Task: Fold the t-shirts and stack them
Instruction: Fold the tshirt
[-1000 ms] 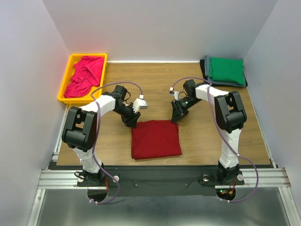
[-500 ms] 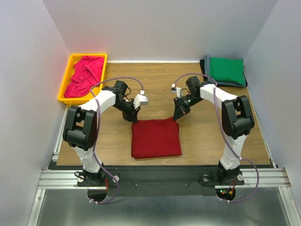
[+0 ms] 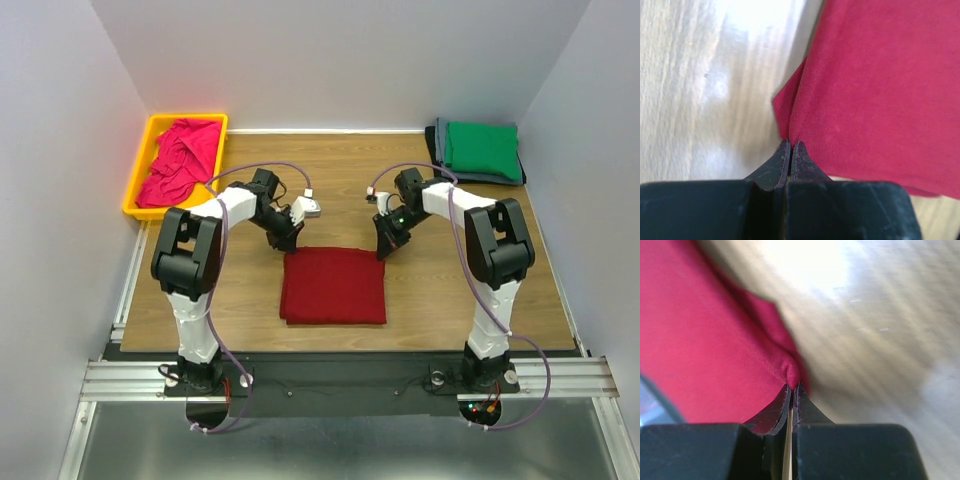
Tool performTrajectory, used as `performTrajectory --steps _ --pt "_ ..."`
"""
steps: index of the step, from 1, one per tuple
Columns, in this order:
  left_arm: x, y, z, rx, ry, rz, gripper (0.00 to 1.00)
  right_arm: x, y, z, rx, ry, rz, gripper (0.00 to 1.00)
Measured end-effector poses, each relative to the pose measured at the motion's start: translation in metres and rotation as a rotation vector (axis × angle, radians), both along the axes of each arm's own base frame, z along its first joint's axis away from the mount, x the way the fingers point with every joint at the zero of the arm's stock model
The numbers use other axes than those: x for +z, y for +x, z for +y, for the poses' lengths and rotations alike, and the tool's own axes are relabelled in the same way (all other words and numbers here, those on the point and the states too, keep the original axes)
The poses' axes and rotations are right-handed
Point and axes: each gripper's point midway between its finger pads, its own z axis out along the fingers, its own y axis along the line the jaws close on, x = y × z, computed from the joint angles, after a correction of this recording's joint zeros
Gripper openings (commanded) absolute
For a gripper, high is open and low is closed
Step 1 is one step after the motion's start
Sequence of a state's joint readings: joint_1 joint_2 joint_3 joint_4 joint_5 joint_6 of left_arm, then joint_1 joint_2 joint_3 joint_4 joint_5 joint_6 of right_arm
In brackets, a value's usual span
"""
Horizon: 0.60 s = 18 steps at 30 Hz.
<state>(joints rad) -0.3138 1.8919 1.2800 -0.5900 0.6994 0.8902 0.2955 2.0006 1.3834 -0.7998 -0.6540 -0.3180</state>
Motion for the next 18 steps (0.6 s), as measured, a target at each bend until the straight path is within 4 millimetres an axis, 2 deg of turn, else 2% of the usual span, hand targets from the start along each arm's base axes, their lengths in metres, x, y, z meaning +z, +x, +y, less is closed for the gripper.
performTrajectory --steps 2,5,9,10,12,13,14,15,16,17,18 --pt "-0.011 0.010 -0.002 0.015 0.010 0.007 0.00 -0.010 0.005 -0.004 -0.018 -0.028 -0.002 0.01" --pt "-0.010 0.024 -0.006 0.033 0.011 -0.009 0.00 -0.015 0.014 -0.007 -0.039 -0.054 -0.008 0.01" --pt "-0.010 0.053 -0.008 0.068 0.023 -0.062 0.01 -0.014 0.041 -0.004 -0.066 -0.070 -0.049 0.01" --pt "-0.009 0.062 -0.008 0.077 0.023 -0.073 0.04 -0.013 0.049 -0.002 -0.073 -0.072 -0.067 0.01" --pt "-0.007 0.080 -0.010 0.098 0.026 -0.100 0.18 -0.012 0.067 -0.002 -0.088 -0.085 -0.108 0.02" --pt "-0.007 0.091 -0.010 0.113 0.023 -0.114 0.28 -0.011 0.078 -0.002 -0.101 -0.095 -0.138 0.18" --pt "-0.006 0.098 -0.010 0.126 0.020 -0.124 0.32 -0.011 0.085 -0.002 -0.109 -0.102 -0.154 0.29" --pt "-0.004 0.102 -0.009 0.134 0.017 -0.131 0.39 -0.008 0.096 -0.004 -0.126 -0.119 -0.186 0.51" --pt "-0.002 0.107 -0.007 0.152 0.013 -0.137 0.39 -0.007 0.100 -0.005 -0.132 -0.126 -0.200 0.51" --pt "-0.001 0.110 -0.004 0.170 0.009 -0.138 0.47 -0.003 0.110 -0.007 -0.150 -0.141 -0.232 0.64" --pt "0.003 0.114 -0.001 0.198 -0.002 -0.137 0.52 0.000 0.115 -0.007 -0.152 -0.145 -0.248 0.68"
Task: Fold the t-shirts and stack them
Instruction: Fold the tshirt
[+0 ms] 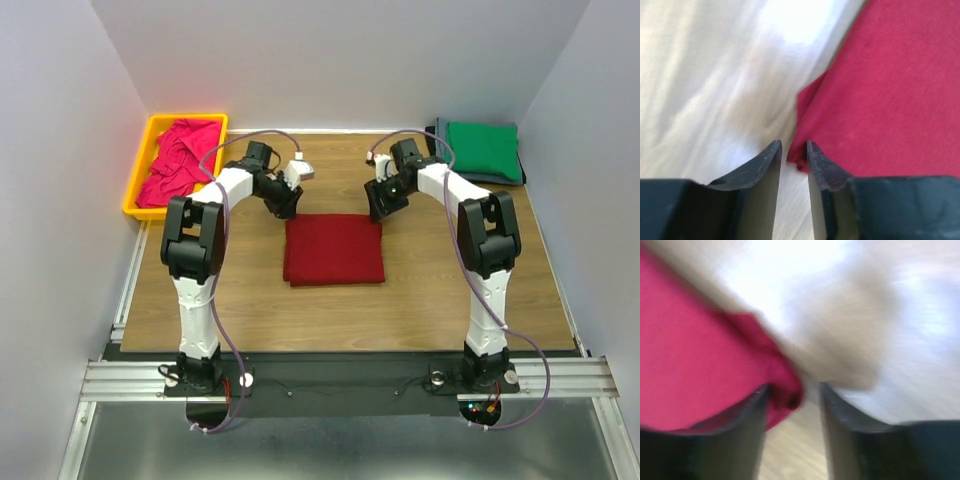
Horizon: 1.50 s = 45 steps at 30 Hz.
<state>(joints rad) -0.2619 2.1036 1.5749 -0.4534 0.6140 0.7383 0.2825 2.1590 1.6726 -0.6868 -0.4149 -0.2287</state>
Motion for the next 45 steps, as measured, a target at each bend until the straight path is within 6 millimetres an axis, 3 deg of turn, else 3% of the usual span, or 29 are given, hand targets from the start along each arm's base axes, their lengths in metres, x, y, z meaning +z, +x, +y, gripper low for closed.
performTrajectory --steps 4,7,9,10,11,13,17,19,24,26,27,33,36,40,43,45 --pt "0.030 0.014 0.015 0.102 -0.065 -0.024 0.60 0.025 0.017 -0.006 -0.060 -0.011 -0.079 0.76" --pt "0.077 0.019 0.020 0.149 -0.159 -0.076 0.69 0.058 0.018 -0.001 -0.086 0.039 -0.119 0.76" --pt "0.114 0.015 0.011 0.181 -0.275 -0.103 0.75 0.083 0.018 0.009 -0.088 0.120 -0.131 0.75" --pt "0.126 0.011 0.006 0.182 -0.316 -0.114 0.82 0.098 0.019 0.018 -0.089 0.183 -0.132 0.75" --pt "0.140 0.004 -0.002 0.188 -0.379 -0.116 0.96 0.105 0.019 0.024 -0.083 0.223 -0.130 0.74" --pt "0.152 -0.007 -0.016 0.195 -0.471 -0.103 0.98 0.118 0.015 0.042 -0.085 0.337 -0.089 0.74" --pt "0.133 -0.035 -0.047 0.235 -0.616 0.057 0.98 0.106 0.001 0.063 -0.092 0.484 0.051 0.74" --pt "0.108 -0.041 -0.060 0.266 -0.649 0.169 0.98 0.080 -0.005 0.069 -0.114 0.520 0.149 0.75" --pt "0.048 -0.035 -0.071 0.361 -0.666 0.349 0.98 0.018 -0.018 0.074 -0.157 0.533 0.328 0.73" --pt "0.020 -0.031 -0.068 0.414 -0.653 0.414 0.98 0.015 -0.016 0.073 -0.161 0.549 0.342 0.72" --pt "0.017 -0.030 -0.068 0.409 -0.671 0.434 0.98 0.015 -0.014 0.073 -0.160 0.552 0.335 0.72" --pt "0.023 0.007 -0.055 0.452 -0.690 0.391 0.98 0.017 0.004 0.069 -0.158 0.568 0.292 0.72" --pt "0.030 0.008 -0.043 0.469 -0.673 0.372 0.98 0.026 0.004 0.065 -0.164 0.574 0.277 0.73" --pt "0.075 -0.022 -0.032 0.452 -0.690 0.330 0.98 0.057 -0.015 0.061 -0.169 0.596 0.265 0.76" --pt "0.121 -0.053 -0.041 0.355 -0.736 0.267 0.98 0.093 -0.039 0.065 -0.138 0.635 0.239 0.76" --pt "0.135 -0.069 -0.053 0.289 -0.757 0.250 0.98 0.106 -0.056 0.076 -0.094 0.661 0.238 0.76"
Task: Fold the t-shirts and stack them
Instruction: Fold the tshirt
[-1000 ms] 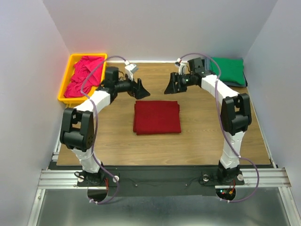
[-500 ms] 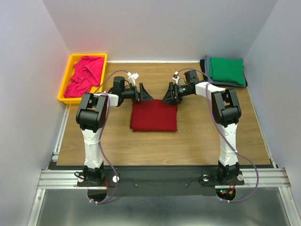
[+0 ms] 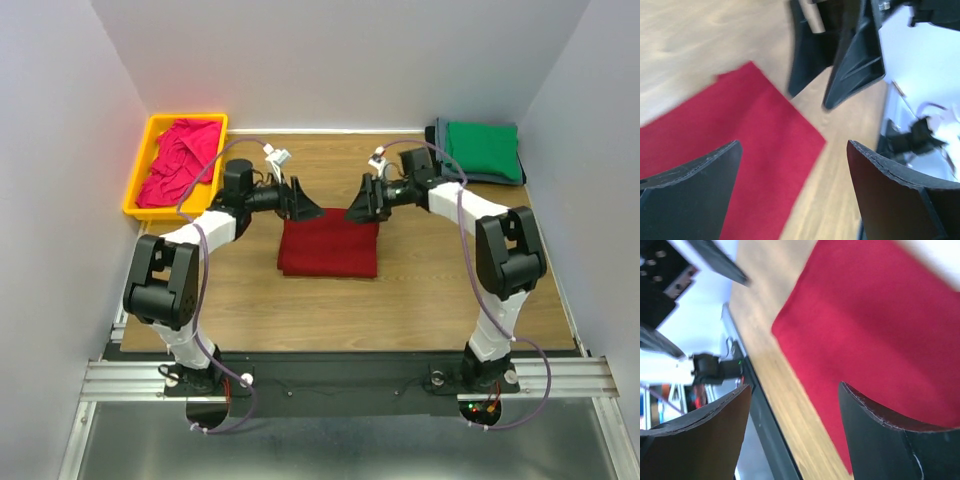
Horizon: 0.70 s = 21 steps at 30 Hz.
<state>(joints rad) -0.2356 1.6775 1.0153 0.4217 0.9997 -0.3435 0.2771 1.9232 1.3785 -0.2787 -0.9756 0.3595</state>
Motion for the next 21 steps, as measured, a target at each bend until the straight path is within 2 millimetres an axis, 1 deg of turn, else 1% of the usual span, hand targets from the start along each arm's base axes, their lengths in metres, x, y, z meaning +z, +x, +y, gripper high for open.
performTrajectory --steps 1,2,3,4,5,6,7,8,9,10,11,15,16,18,19,20,21 --pt "-0.001 -0.008 -0.006 -0.024 -0.012 0.005 0.98 0.000 -0.008 0.007 0.021 0.010 0.000 0.76" --pt "-0.008 -0.012 -0.009 -0.037 -0.016 0.026 0.98 -0.005 -0.014 0.011 0.037 0.015 0.013 0.76" --pt "-0.019 -0.018 -0.013 -0.054 -0.018 0.059 0.98 -0.014 -0.020 0.015 0.053 0.014 0.035 0.76" --pt "-0.035 -0.022 -0.016 -0.062 -0.016 0.107 0.98 -0.028 -0.027 0.019 0.069 0.007 0.070 0.75" --pt "-0.056 -0.026 -0.016 -0.062 -0.006 0.171 0.98 -0.037 -0.030 0.020 0.074 0.000 0.092 0.75" --pt "-0.072 -0.029 -0.015 -0.057 0.002 0.221 0.98 -0.059 -0.035 0.020 0.077 -0.020 0.146 0.75" --pt "-0.092 -0.031 -0.013 -0.049 0.014 0.282 0.98 -0.072 -0.038 0.018 0.075 -0.032 0.176 0.75" --pt "-0.106 -0.032 -0.011 -0.043 0.022 0.324 0.98 -0.086 -0.038 0.016 0.070 -0.039 0.213 0.73" --pt "-0.117 -0.032 -0.010 -0.052 0.009 0.363 0.98 -0.089 -0.039 0.014 0.077 -0.019 0.241 0.73" --pt "-0.116 -0.028 -0.008 -0.056 -0.007 0.371 0.98 -0.093 -0.036 0.010 0.075 0.001 0.271 0.73" --pt "-0.114 -0.022 -0.006 -0.049 -0.013 0.360 0.98 -0.093 -0.031 0.007 0.071 0.011 0.272 0.73" --pt "-0.112 0.009 0.005 -0.007 -0.015 0.322 0.98 -0.087 0.004 -0.003 0.029 0.007 0.199 0.74" --pt "-0.110 0.016 0.009 0.010 -0.010 0.311 0.98 -0.085 0.010 -0.005 0.020 0.006 0.183 0.73" --pt "-0.106 0.021 0.015 0.026 -0.003 0.295 0.98 -0.078 0.020 -0.010 0.004 0.002 0.141 0.74" --pt "-0.103 0.021 0.018 0.032 -0.003 0.296 0.98 -0.075 0.021 -0.012 -0.002 0.000 0.135 0.74" --pt "-0.095 0.019 0.021 0.040 -0.003 0.285 0.98 -0.070 0.020 -0.015 -0.009 0.001 0.133 0.74" --pt "-0.089 0.013 0.022 0.040 -0.004 0.283 0.98 -0.068 0.018 -0.016 -0.011 0.002 0.134 0.74"
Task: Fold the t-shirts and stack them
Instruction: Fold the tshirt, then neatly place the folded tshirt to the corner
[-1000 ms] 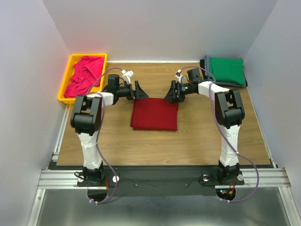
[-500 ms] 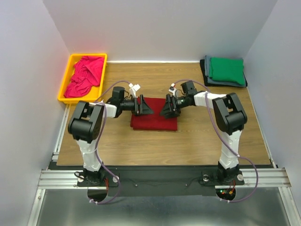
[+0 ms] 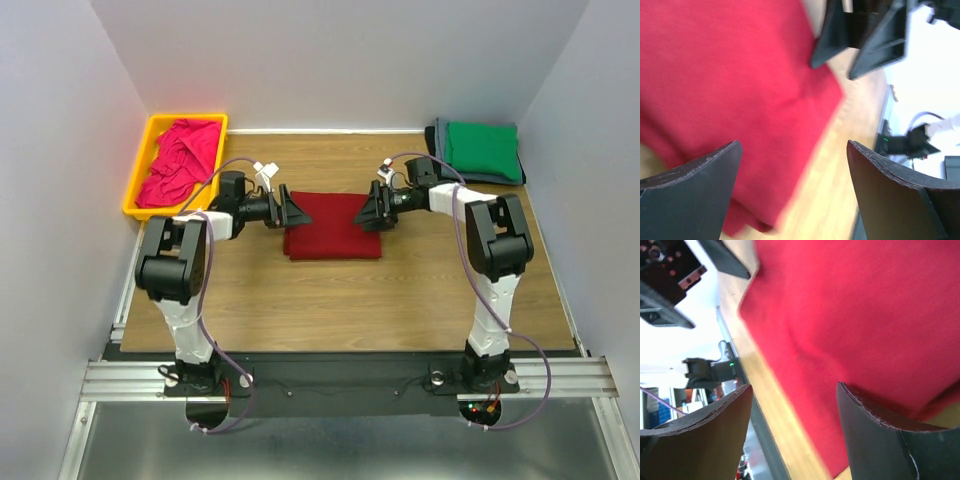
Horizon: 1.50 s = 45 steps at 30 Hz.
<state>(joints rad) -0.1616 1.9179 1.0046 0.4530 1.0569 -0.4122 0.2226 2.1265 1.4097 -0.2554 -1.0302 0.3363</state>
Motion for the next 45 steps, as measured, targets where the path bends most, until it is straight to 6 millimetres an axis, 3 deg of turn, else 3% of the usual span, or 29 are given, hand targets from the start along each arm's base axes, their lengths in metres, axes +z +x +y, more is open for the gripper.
performTrajectory --steps 5,7,9,12,18,23,26,29,33,36,38,39,40,42,45 --pt "0.056 -0.043 -0.012 -0.071 -0.045 -0.095 0.98 0.035 -0.038 0.009 0.041 0.026 -0.004 0.73" --pt "0.069 -0.058 -0.022 -0.112 -0.065 -0.124 0.96 0.048 -0.056 0.022 0.087 0.042 -0.018 0.72" --pt "0.069 -0.069 -0.029 -0.144 -0.076 -0.125 0.92 0.051 -0.069 0.033 0.128 0.054 -0.018 0.69" --pt "0.042 -0.088 -0.038 -0.183 -0.070 -0.036 0.86 0.037 -0.081 0.043 0.163 0.046 0.020 0.63" --pt "-0.038 -0.090 -0.026 -0.150 -0.038 0.220 0.79 -0.032 -0.083 0.031 0.147 0.005 0.181 0.55" --pt "-0.038 -0.077 -0.004 -0.120 -0.089 0.239 0.82 -0.037 -0.079 0.014 0.128 0.057 0.208 0.51" --pt "-0.038 -0.072 0.011 -0.087 -0.080 0.234 0.88 -0.036 -0.080 0.000 0.107 0.070 0.206 0.51" --pt "-0.034 -0.073 0.021 -0.072 -0.013 0.173 0.98 -0.022 -0.090 -0.014 0.097 0.058 0.187 0.56" --pt "-0.009 -0.074 0.028 -0.094 0.111 0.006 0.98 0.012 -0.099 -0.026 0.081 0.003 0.087 0.65" --pt "0.042 -0.068 0.025 -0.118 0.226 -0.278 0.98 0.051 -0.094 -0.035 0.050 -0.072 -0.110 0.70" --pt "0.079 -0.066 0.018 -0.134 0.295 -0.495 0.98 0.067 -0.088 -0.043 0.018 -0.135 -0.223 0.75" --pt "0.101 -0.069 0.011 -0.151 0.321 -0.625 0.98 0.079 -0.084 -0.050 -0.012 -0.180 -0.296 0.87" --pt "0.122 -0.073 0.004 -0.166 0.343 -0.750 0.99 0.086 -0.080 -0.058 -0.049 -0.238 -0.357 0.89" --pt "0.150 -0.081 -0.007 -0.189 0.364 -0.926 0.99 0.093 -0.070 -0.076 -0.127 -0.347 -0.431 1.00" --pt "0.175 -0.088 -0.024 -0.230 0.358 -1.095 0.98 0.094 -0.059 -0.098 -0.232 -0.472 -0.458 1.00"
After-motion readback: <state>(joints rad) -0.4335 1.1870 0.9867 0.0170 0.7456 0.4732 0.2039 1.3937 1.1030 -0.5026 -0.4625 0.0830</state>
